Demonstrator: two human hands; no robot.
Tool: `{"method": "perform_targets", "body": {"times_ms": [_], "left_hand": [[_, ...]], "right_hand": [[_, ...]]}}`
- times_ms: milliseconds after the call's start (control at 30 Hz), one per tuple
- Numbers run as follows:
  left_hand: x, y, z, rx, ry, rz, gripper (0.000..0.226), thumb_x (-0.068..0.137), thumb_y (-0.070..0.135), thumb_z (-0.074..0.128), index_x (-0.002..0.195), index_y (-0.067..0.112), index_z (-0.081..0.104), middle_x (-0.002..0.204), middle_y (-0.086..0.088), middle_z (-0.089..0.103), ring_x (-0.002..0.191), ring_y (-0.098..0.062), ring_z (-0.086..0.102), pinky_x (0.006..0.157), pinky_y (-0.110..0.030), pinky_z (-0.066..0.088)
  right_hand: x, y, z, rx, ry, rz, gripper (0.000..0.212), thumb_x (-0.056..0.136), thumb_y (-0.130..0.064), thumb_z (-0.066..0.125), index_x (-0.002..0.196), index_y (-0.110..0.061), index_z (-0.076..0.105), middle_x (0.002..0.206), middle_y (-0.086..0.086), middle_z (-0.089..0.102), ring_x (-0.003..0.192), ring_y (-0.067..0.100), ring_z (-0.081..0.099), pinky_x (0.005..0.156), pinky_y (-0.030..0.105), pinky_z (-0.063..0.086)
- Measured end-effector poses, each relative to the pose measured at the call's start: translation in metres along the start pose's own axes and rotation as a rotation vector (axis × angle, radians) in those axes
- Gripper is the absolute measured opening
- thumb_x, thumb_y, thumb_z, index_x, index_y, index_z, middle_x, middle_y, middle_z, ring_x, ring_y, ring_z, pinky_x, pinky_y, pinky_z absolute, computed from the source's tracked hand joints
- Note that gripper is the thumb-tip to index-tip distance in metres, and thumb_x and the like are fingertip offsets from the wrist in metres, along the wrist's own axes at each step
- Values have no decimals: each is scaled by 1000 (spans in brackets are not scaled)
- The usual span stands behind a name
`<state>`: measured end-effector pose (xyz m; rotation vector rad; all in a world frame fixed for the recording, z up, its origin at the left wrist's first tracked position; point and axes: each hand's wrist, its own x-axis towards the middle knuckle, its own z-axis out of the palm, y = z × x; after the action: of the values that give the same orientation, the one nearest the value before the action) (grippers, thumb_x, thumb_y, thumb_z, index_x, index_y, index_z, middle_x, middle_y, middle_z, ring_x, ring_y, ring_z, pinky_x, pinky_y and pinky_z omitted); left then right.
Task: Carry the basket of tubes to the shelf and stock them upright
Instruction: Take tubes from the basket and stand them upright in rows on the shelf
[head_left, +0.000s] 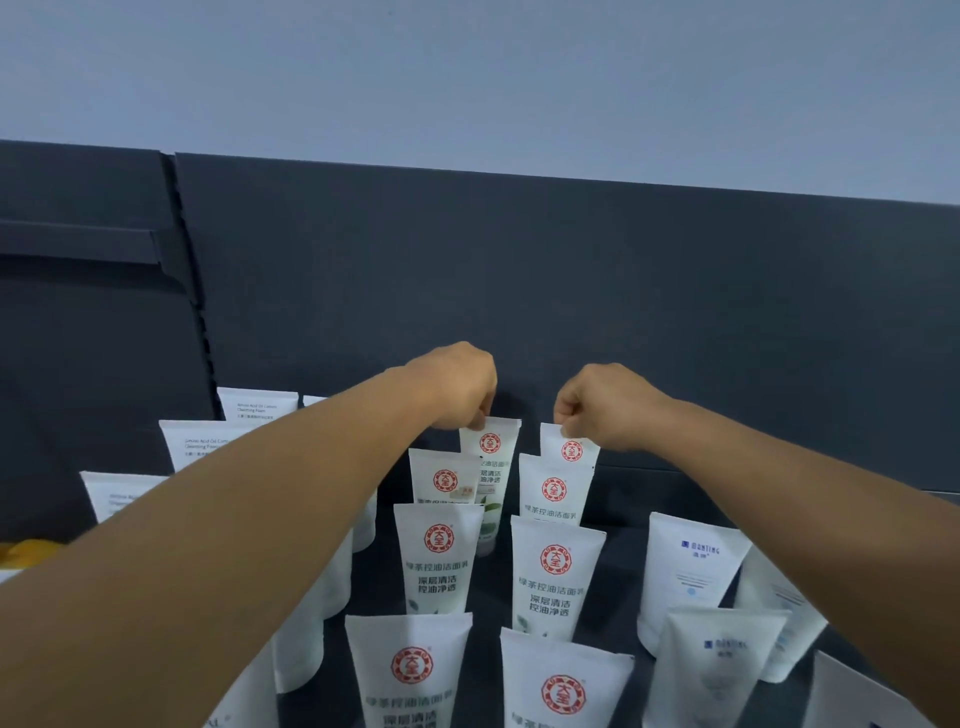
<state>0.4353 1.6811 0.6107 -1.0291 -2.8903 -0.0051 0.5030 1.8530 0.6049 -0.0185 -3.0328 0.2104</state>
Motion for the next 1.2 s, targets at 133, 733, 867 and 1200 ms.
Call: {"method": "perform_targets", "body": {"times_ms": [133,733,867,1200], "left_hand": [[-5,-14,0,18,0,-13,18,87,22,67,103,15,72,104,-3,69,93,-19,61,74,-27,45],[-19,-16,-1,14,21,-69,23,88,21,65,109,14,71,110,-5,68,98,-21,62,73,-26,44],[-28,-11,-5,14,29,-86,27,89,21,64,115,14,68,114,-6,67,101,-23,63,81,-29,49],[-90,20,-35,33,123,-41,21,92,30,57,83,12,60,93,-6,63,80,-21,59,67,-29,46]], "right_hand": [[5,-7,4,37,15,-20,14,87,-10,62,75,-17,66,93,0,71,87,16,64,69,24,45],[4,-19,9,108,63,-9,11,89,-15,65,94,-15,74,96,-2,72,93,15,66,79,28,52],[-10,-23,2,102,65,-1,21,91,-22,62,109,-14,71,109,1,70,102,19,63,91,35,52],[-86,-30,-33,21,50,56,36,99,-29,47,124,-4,57,130,11,58,119,29,53,100,41,45]]}}
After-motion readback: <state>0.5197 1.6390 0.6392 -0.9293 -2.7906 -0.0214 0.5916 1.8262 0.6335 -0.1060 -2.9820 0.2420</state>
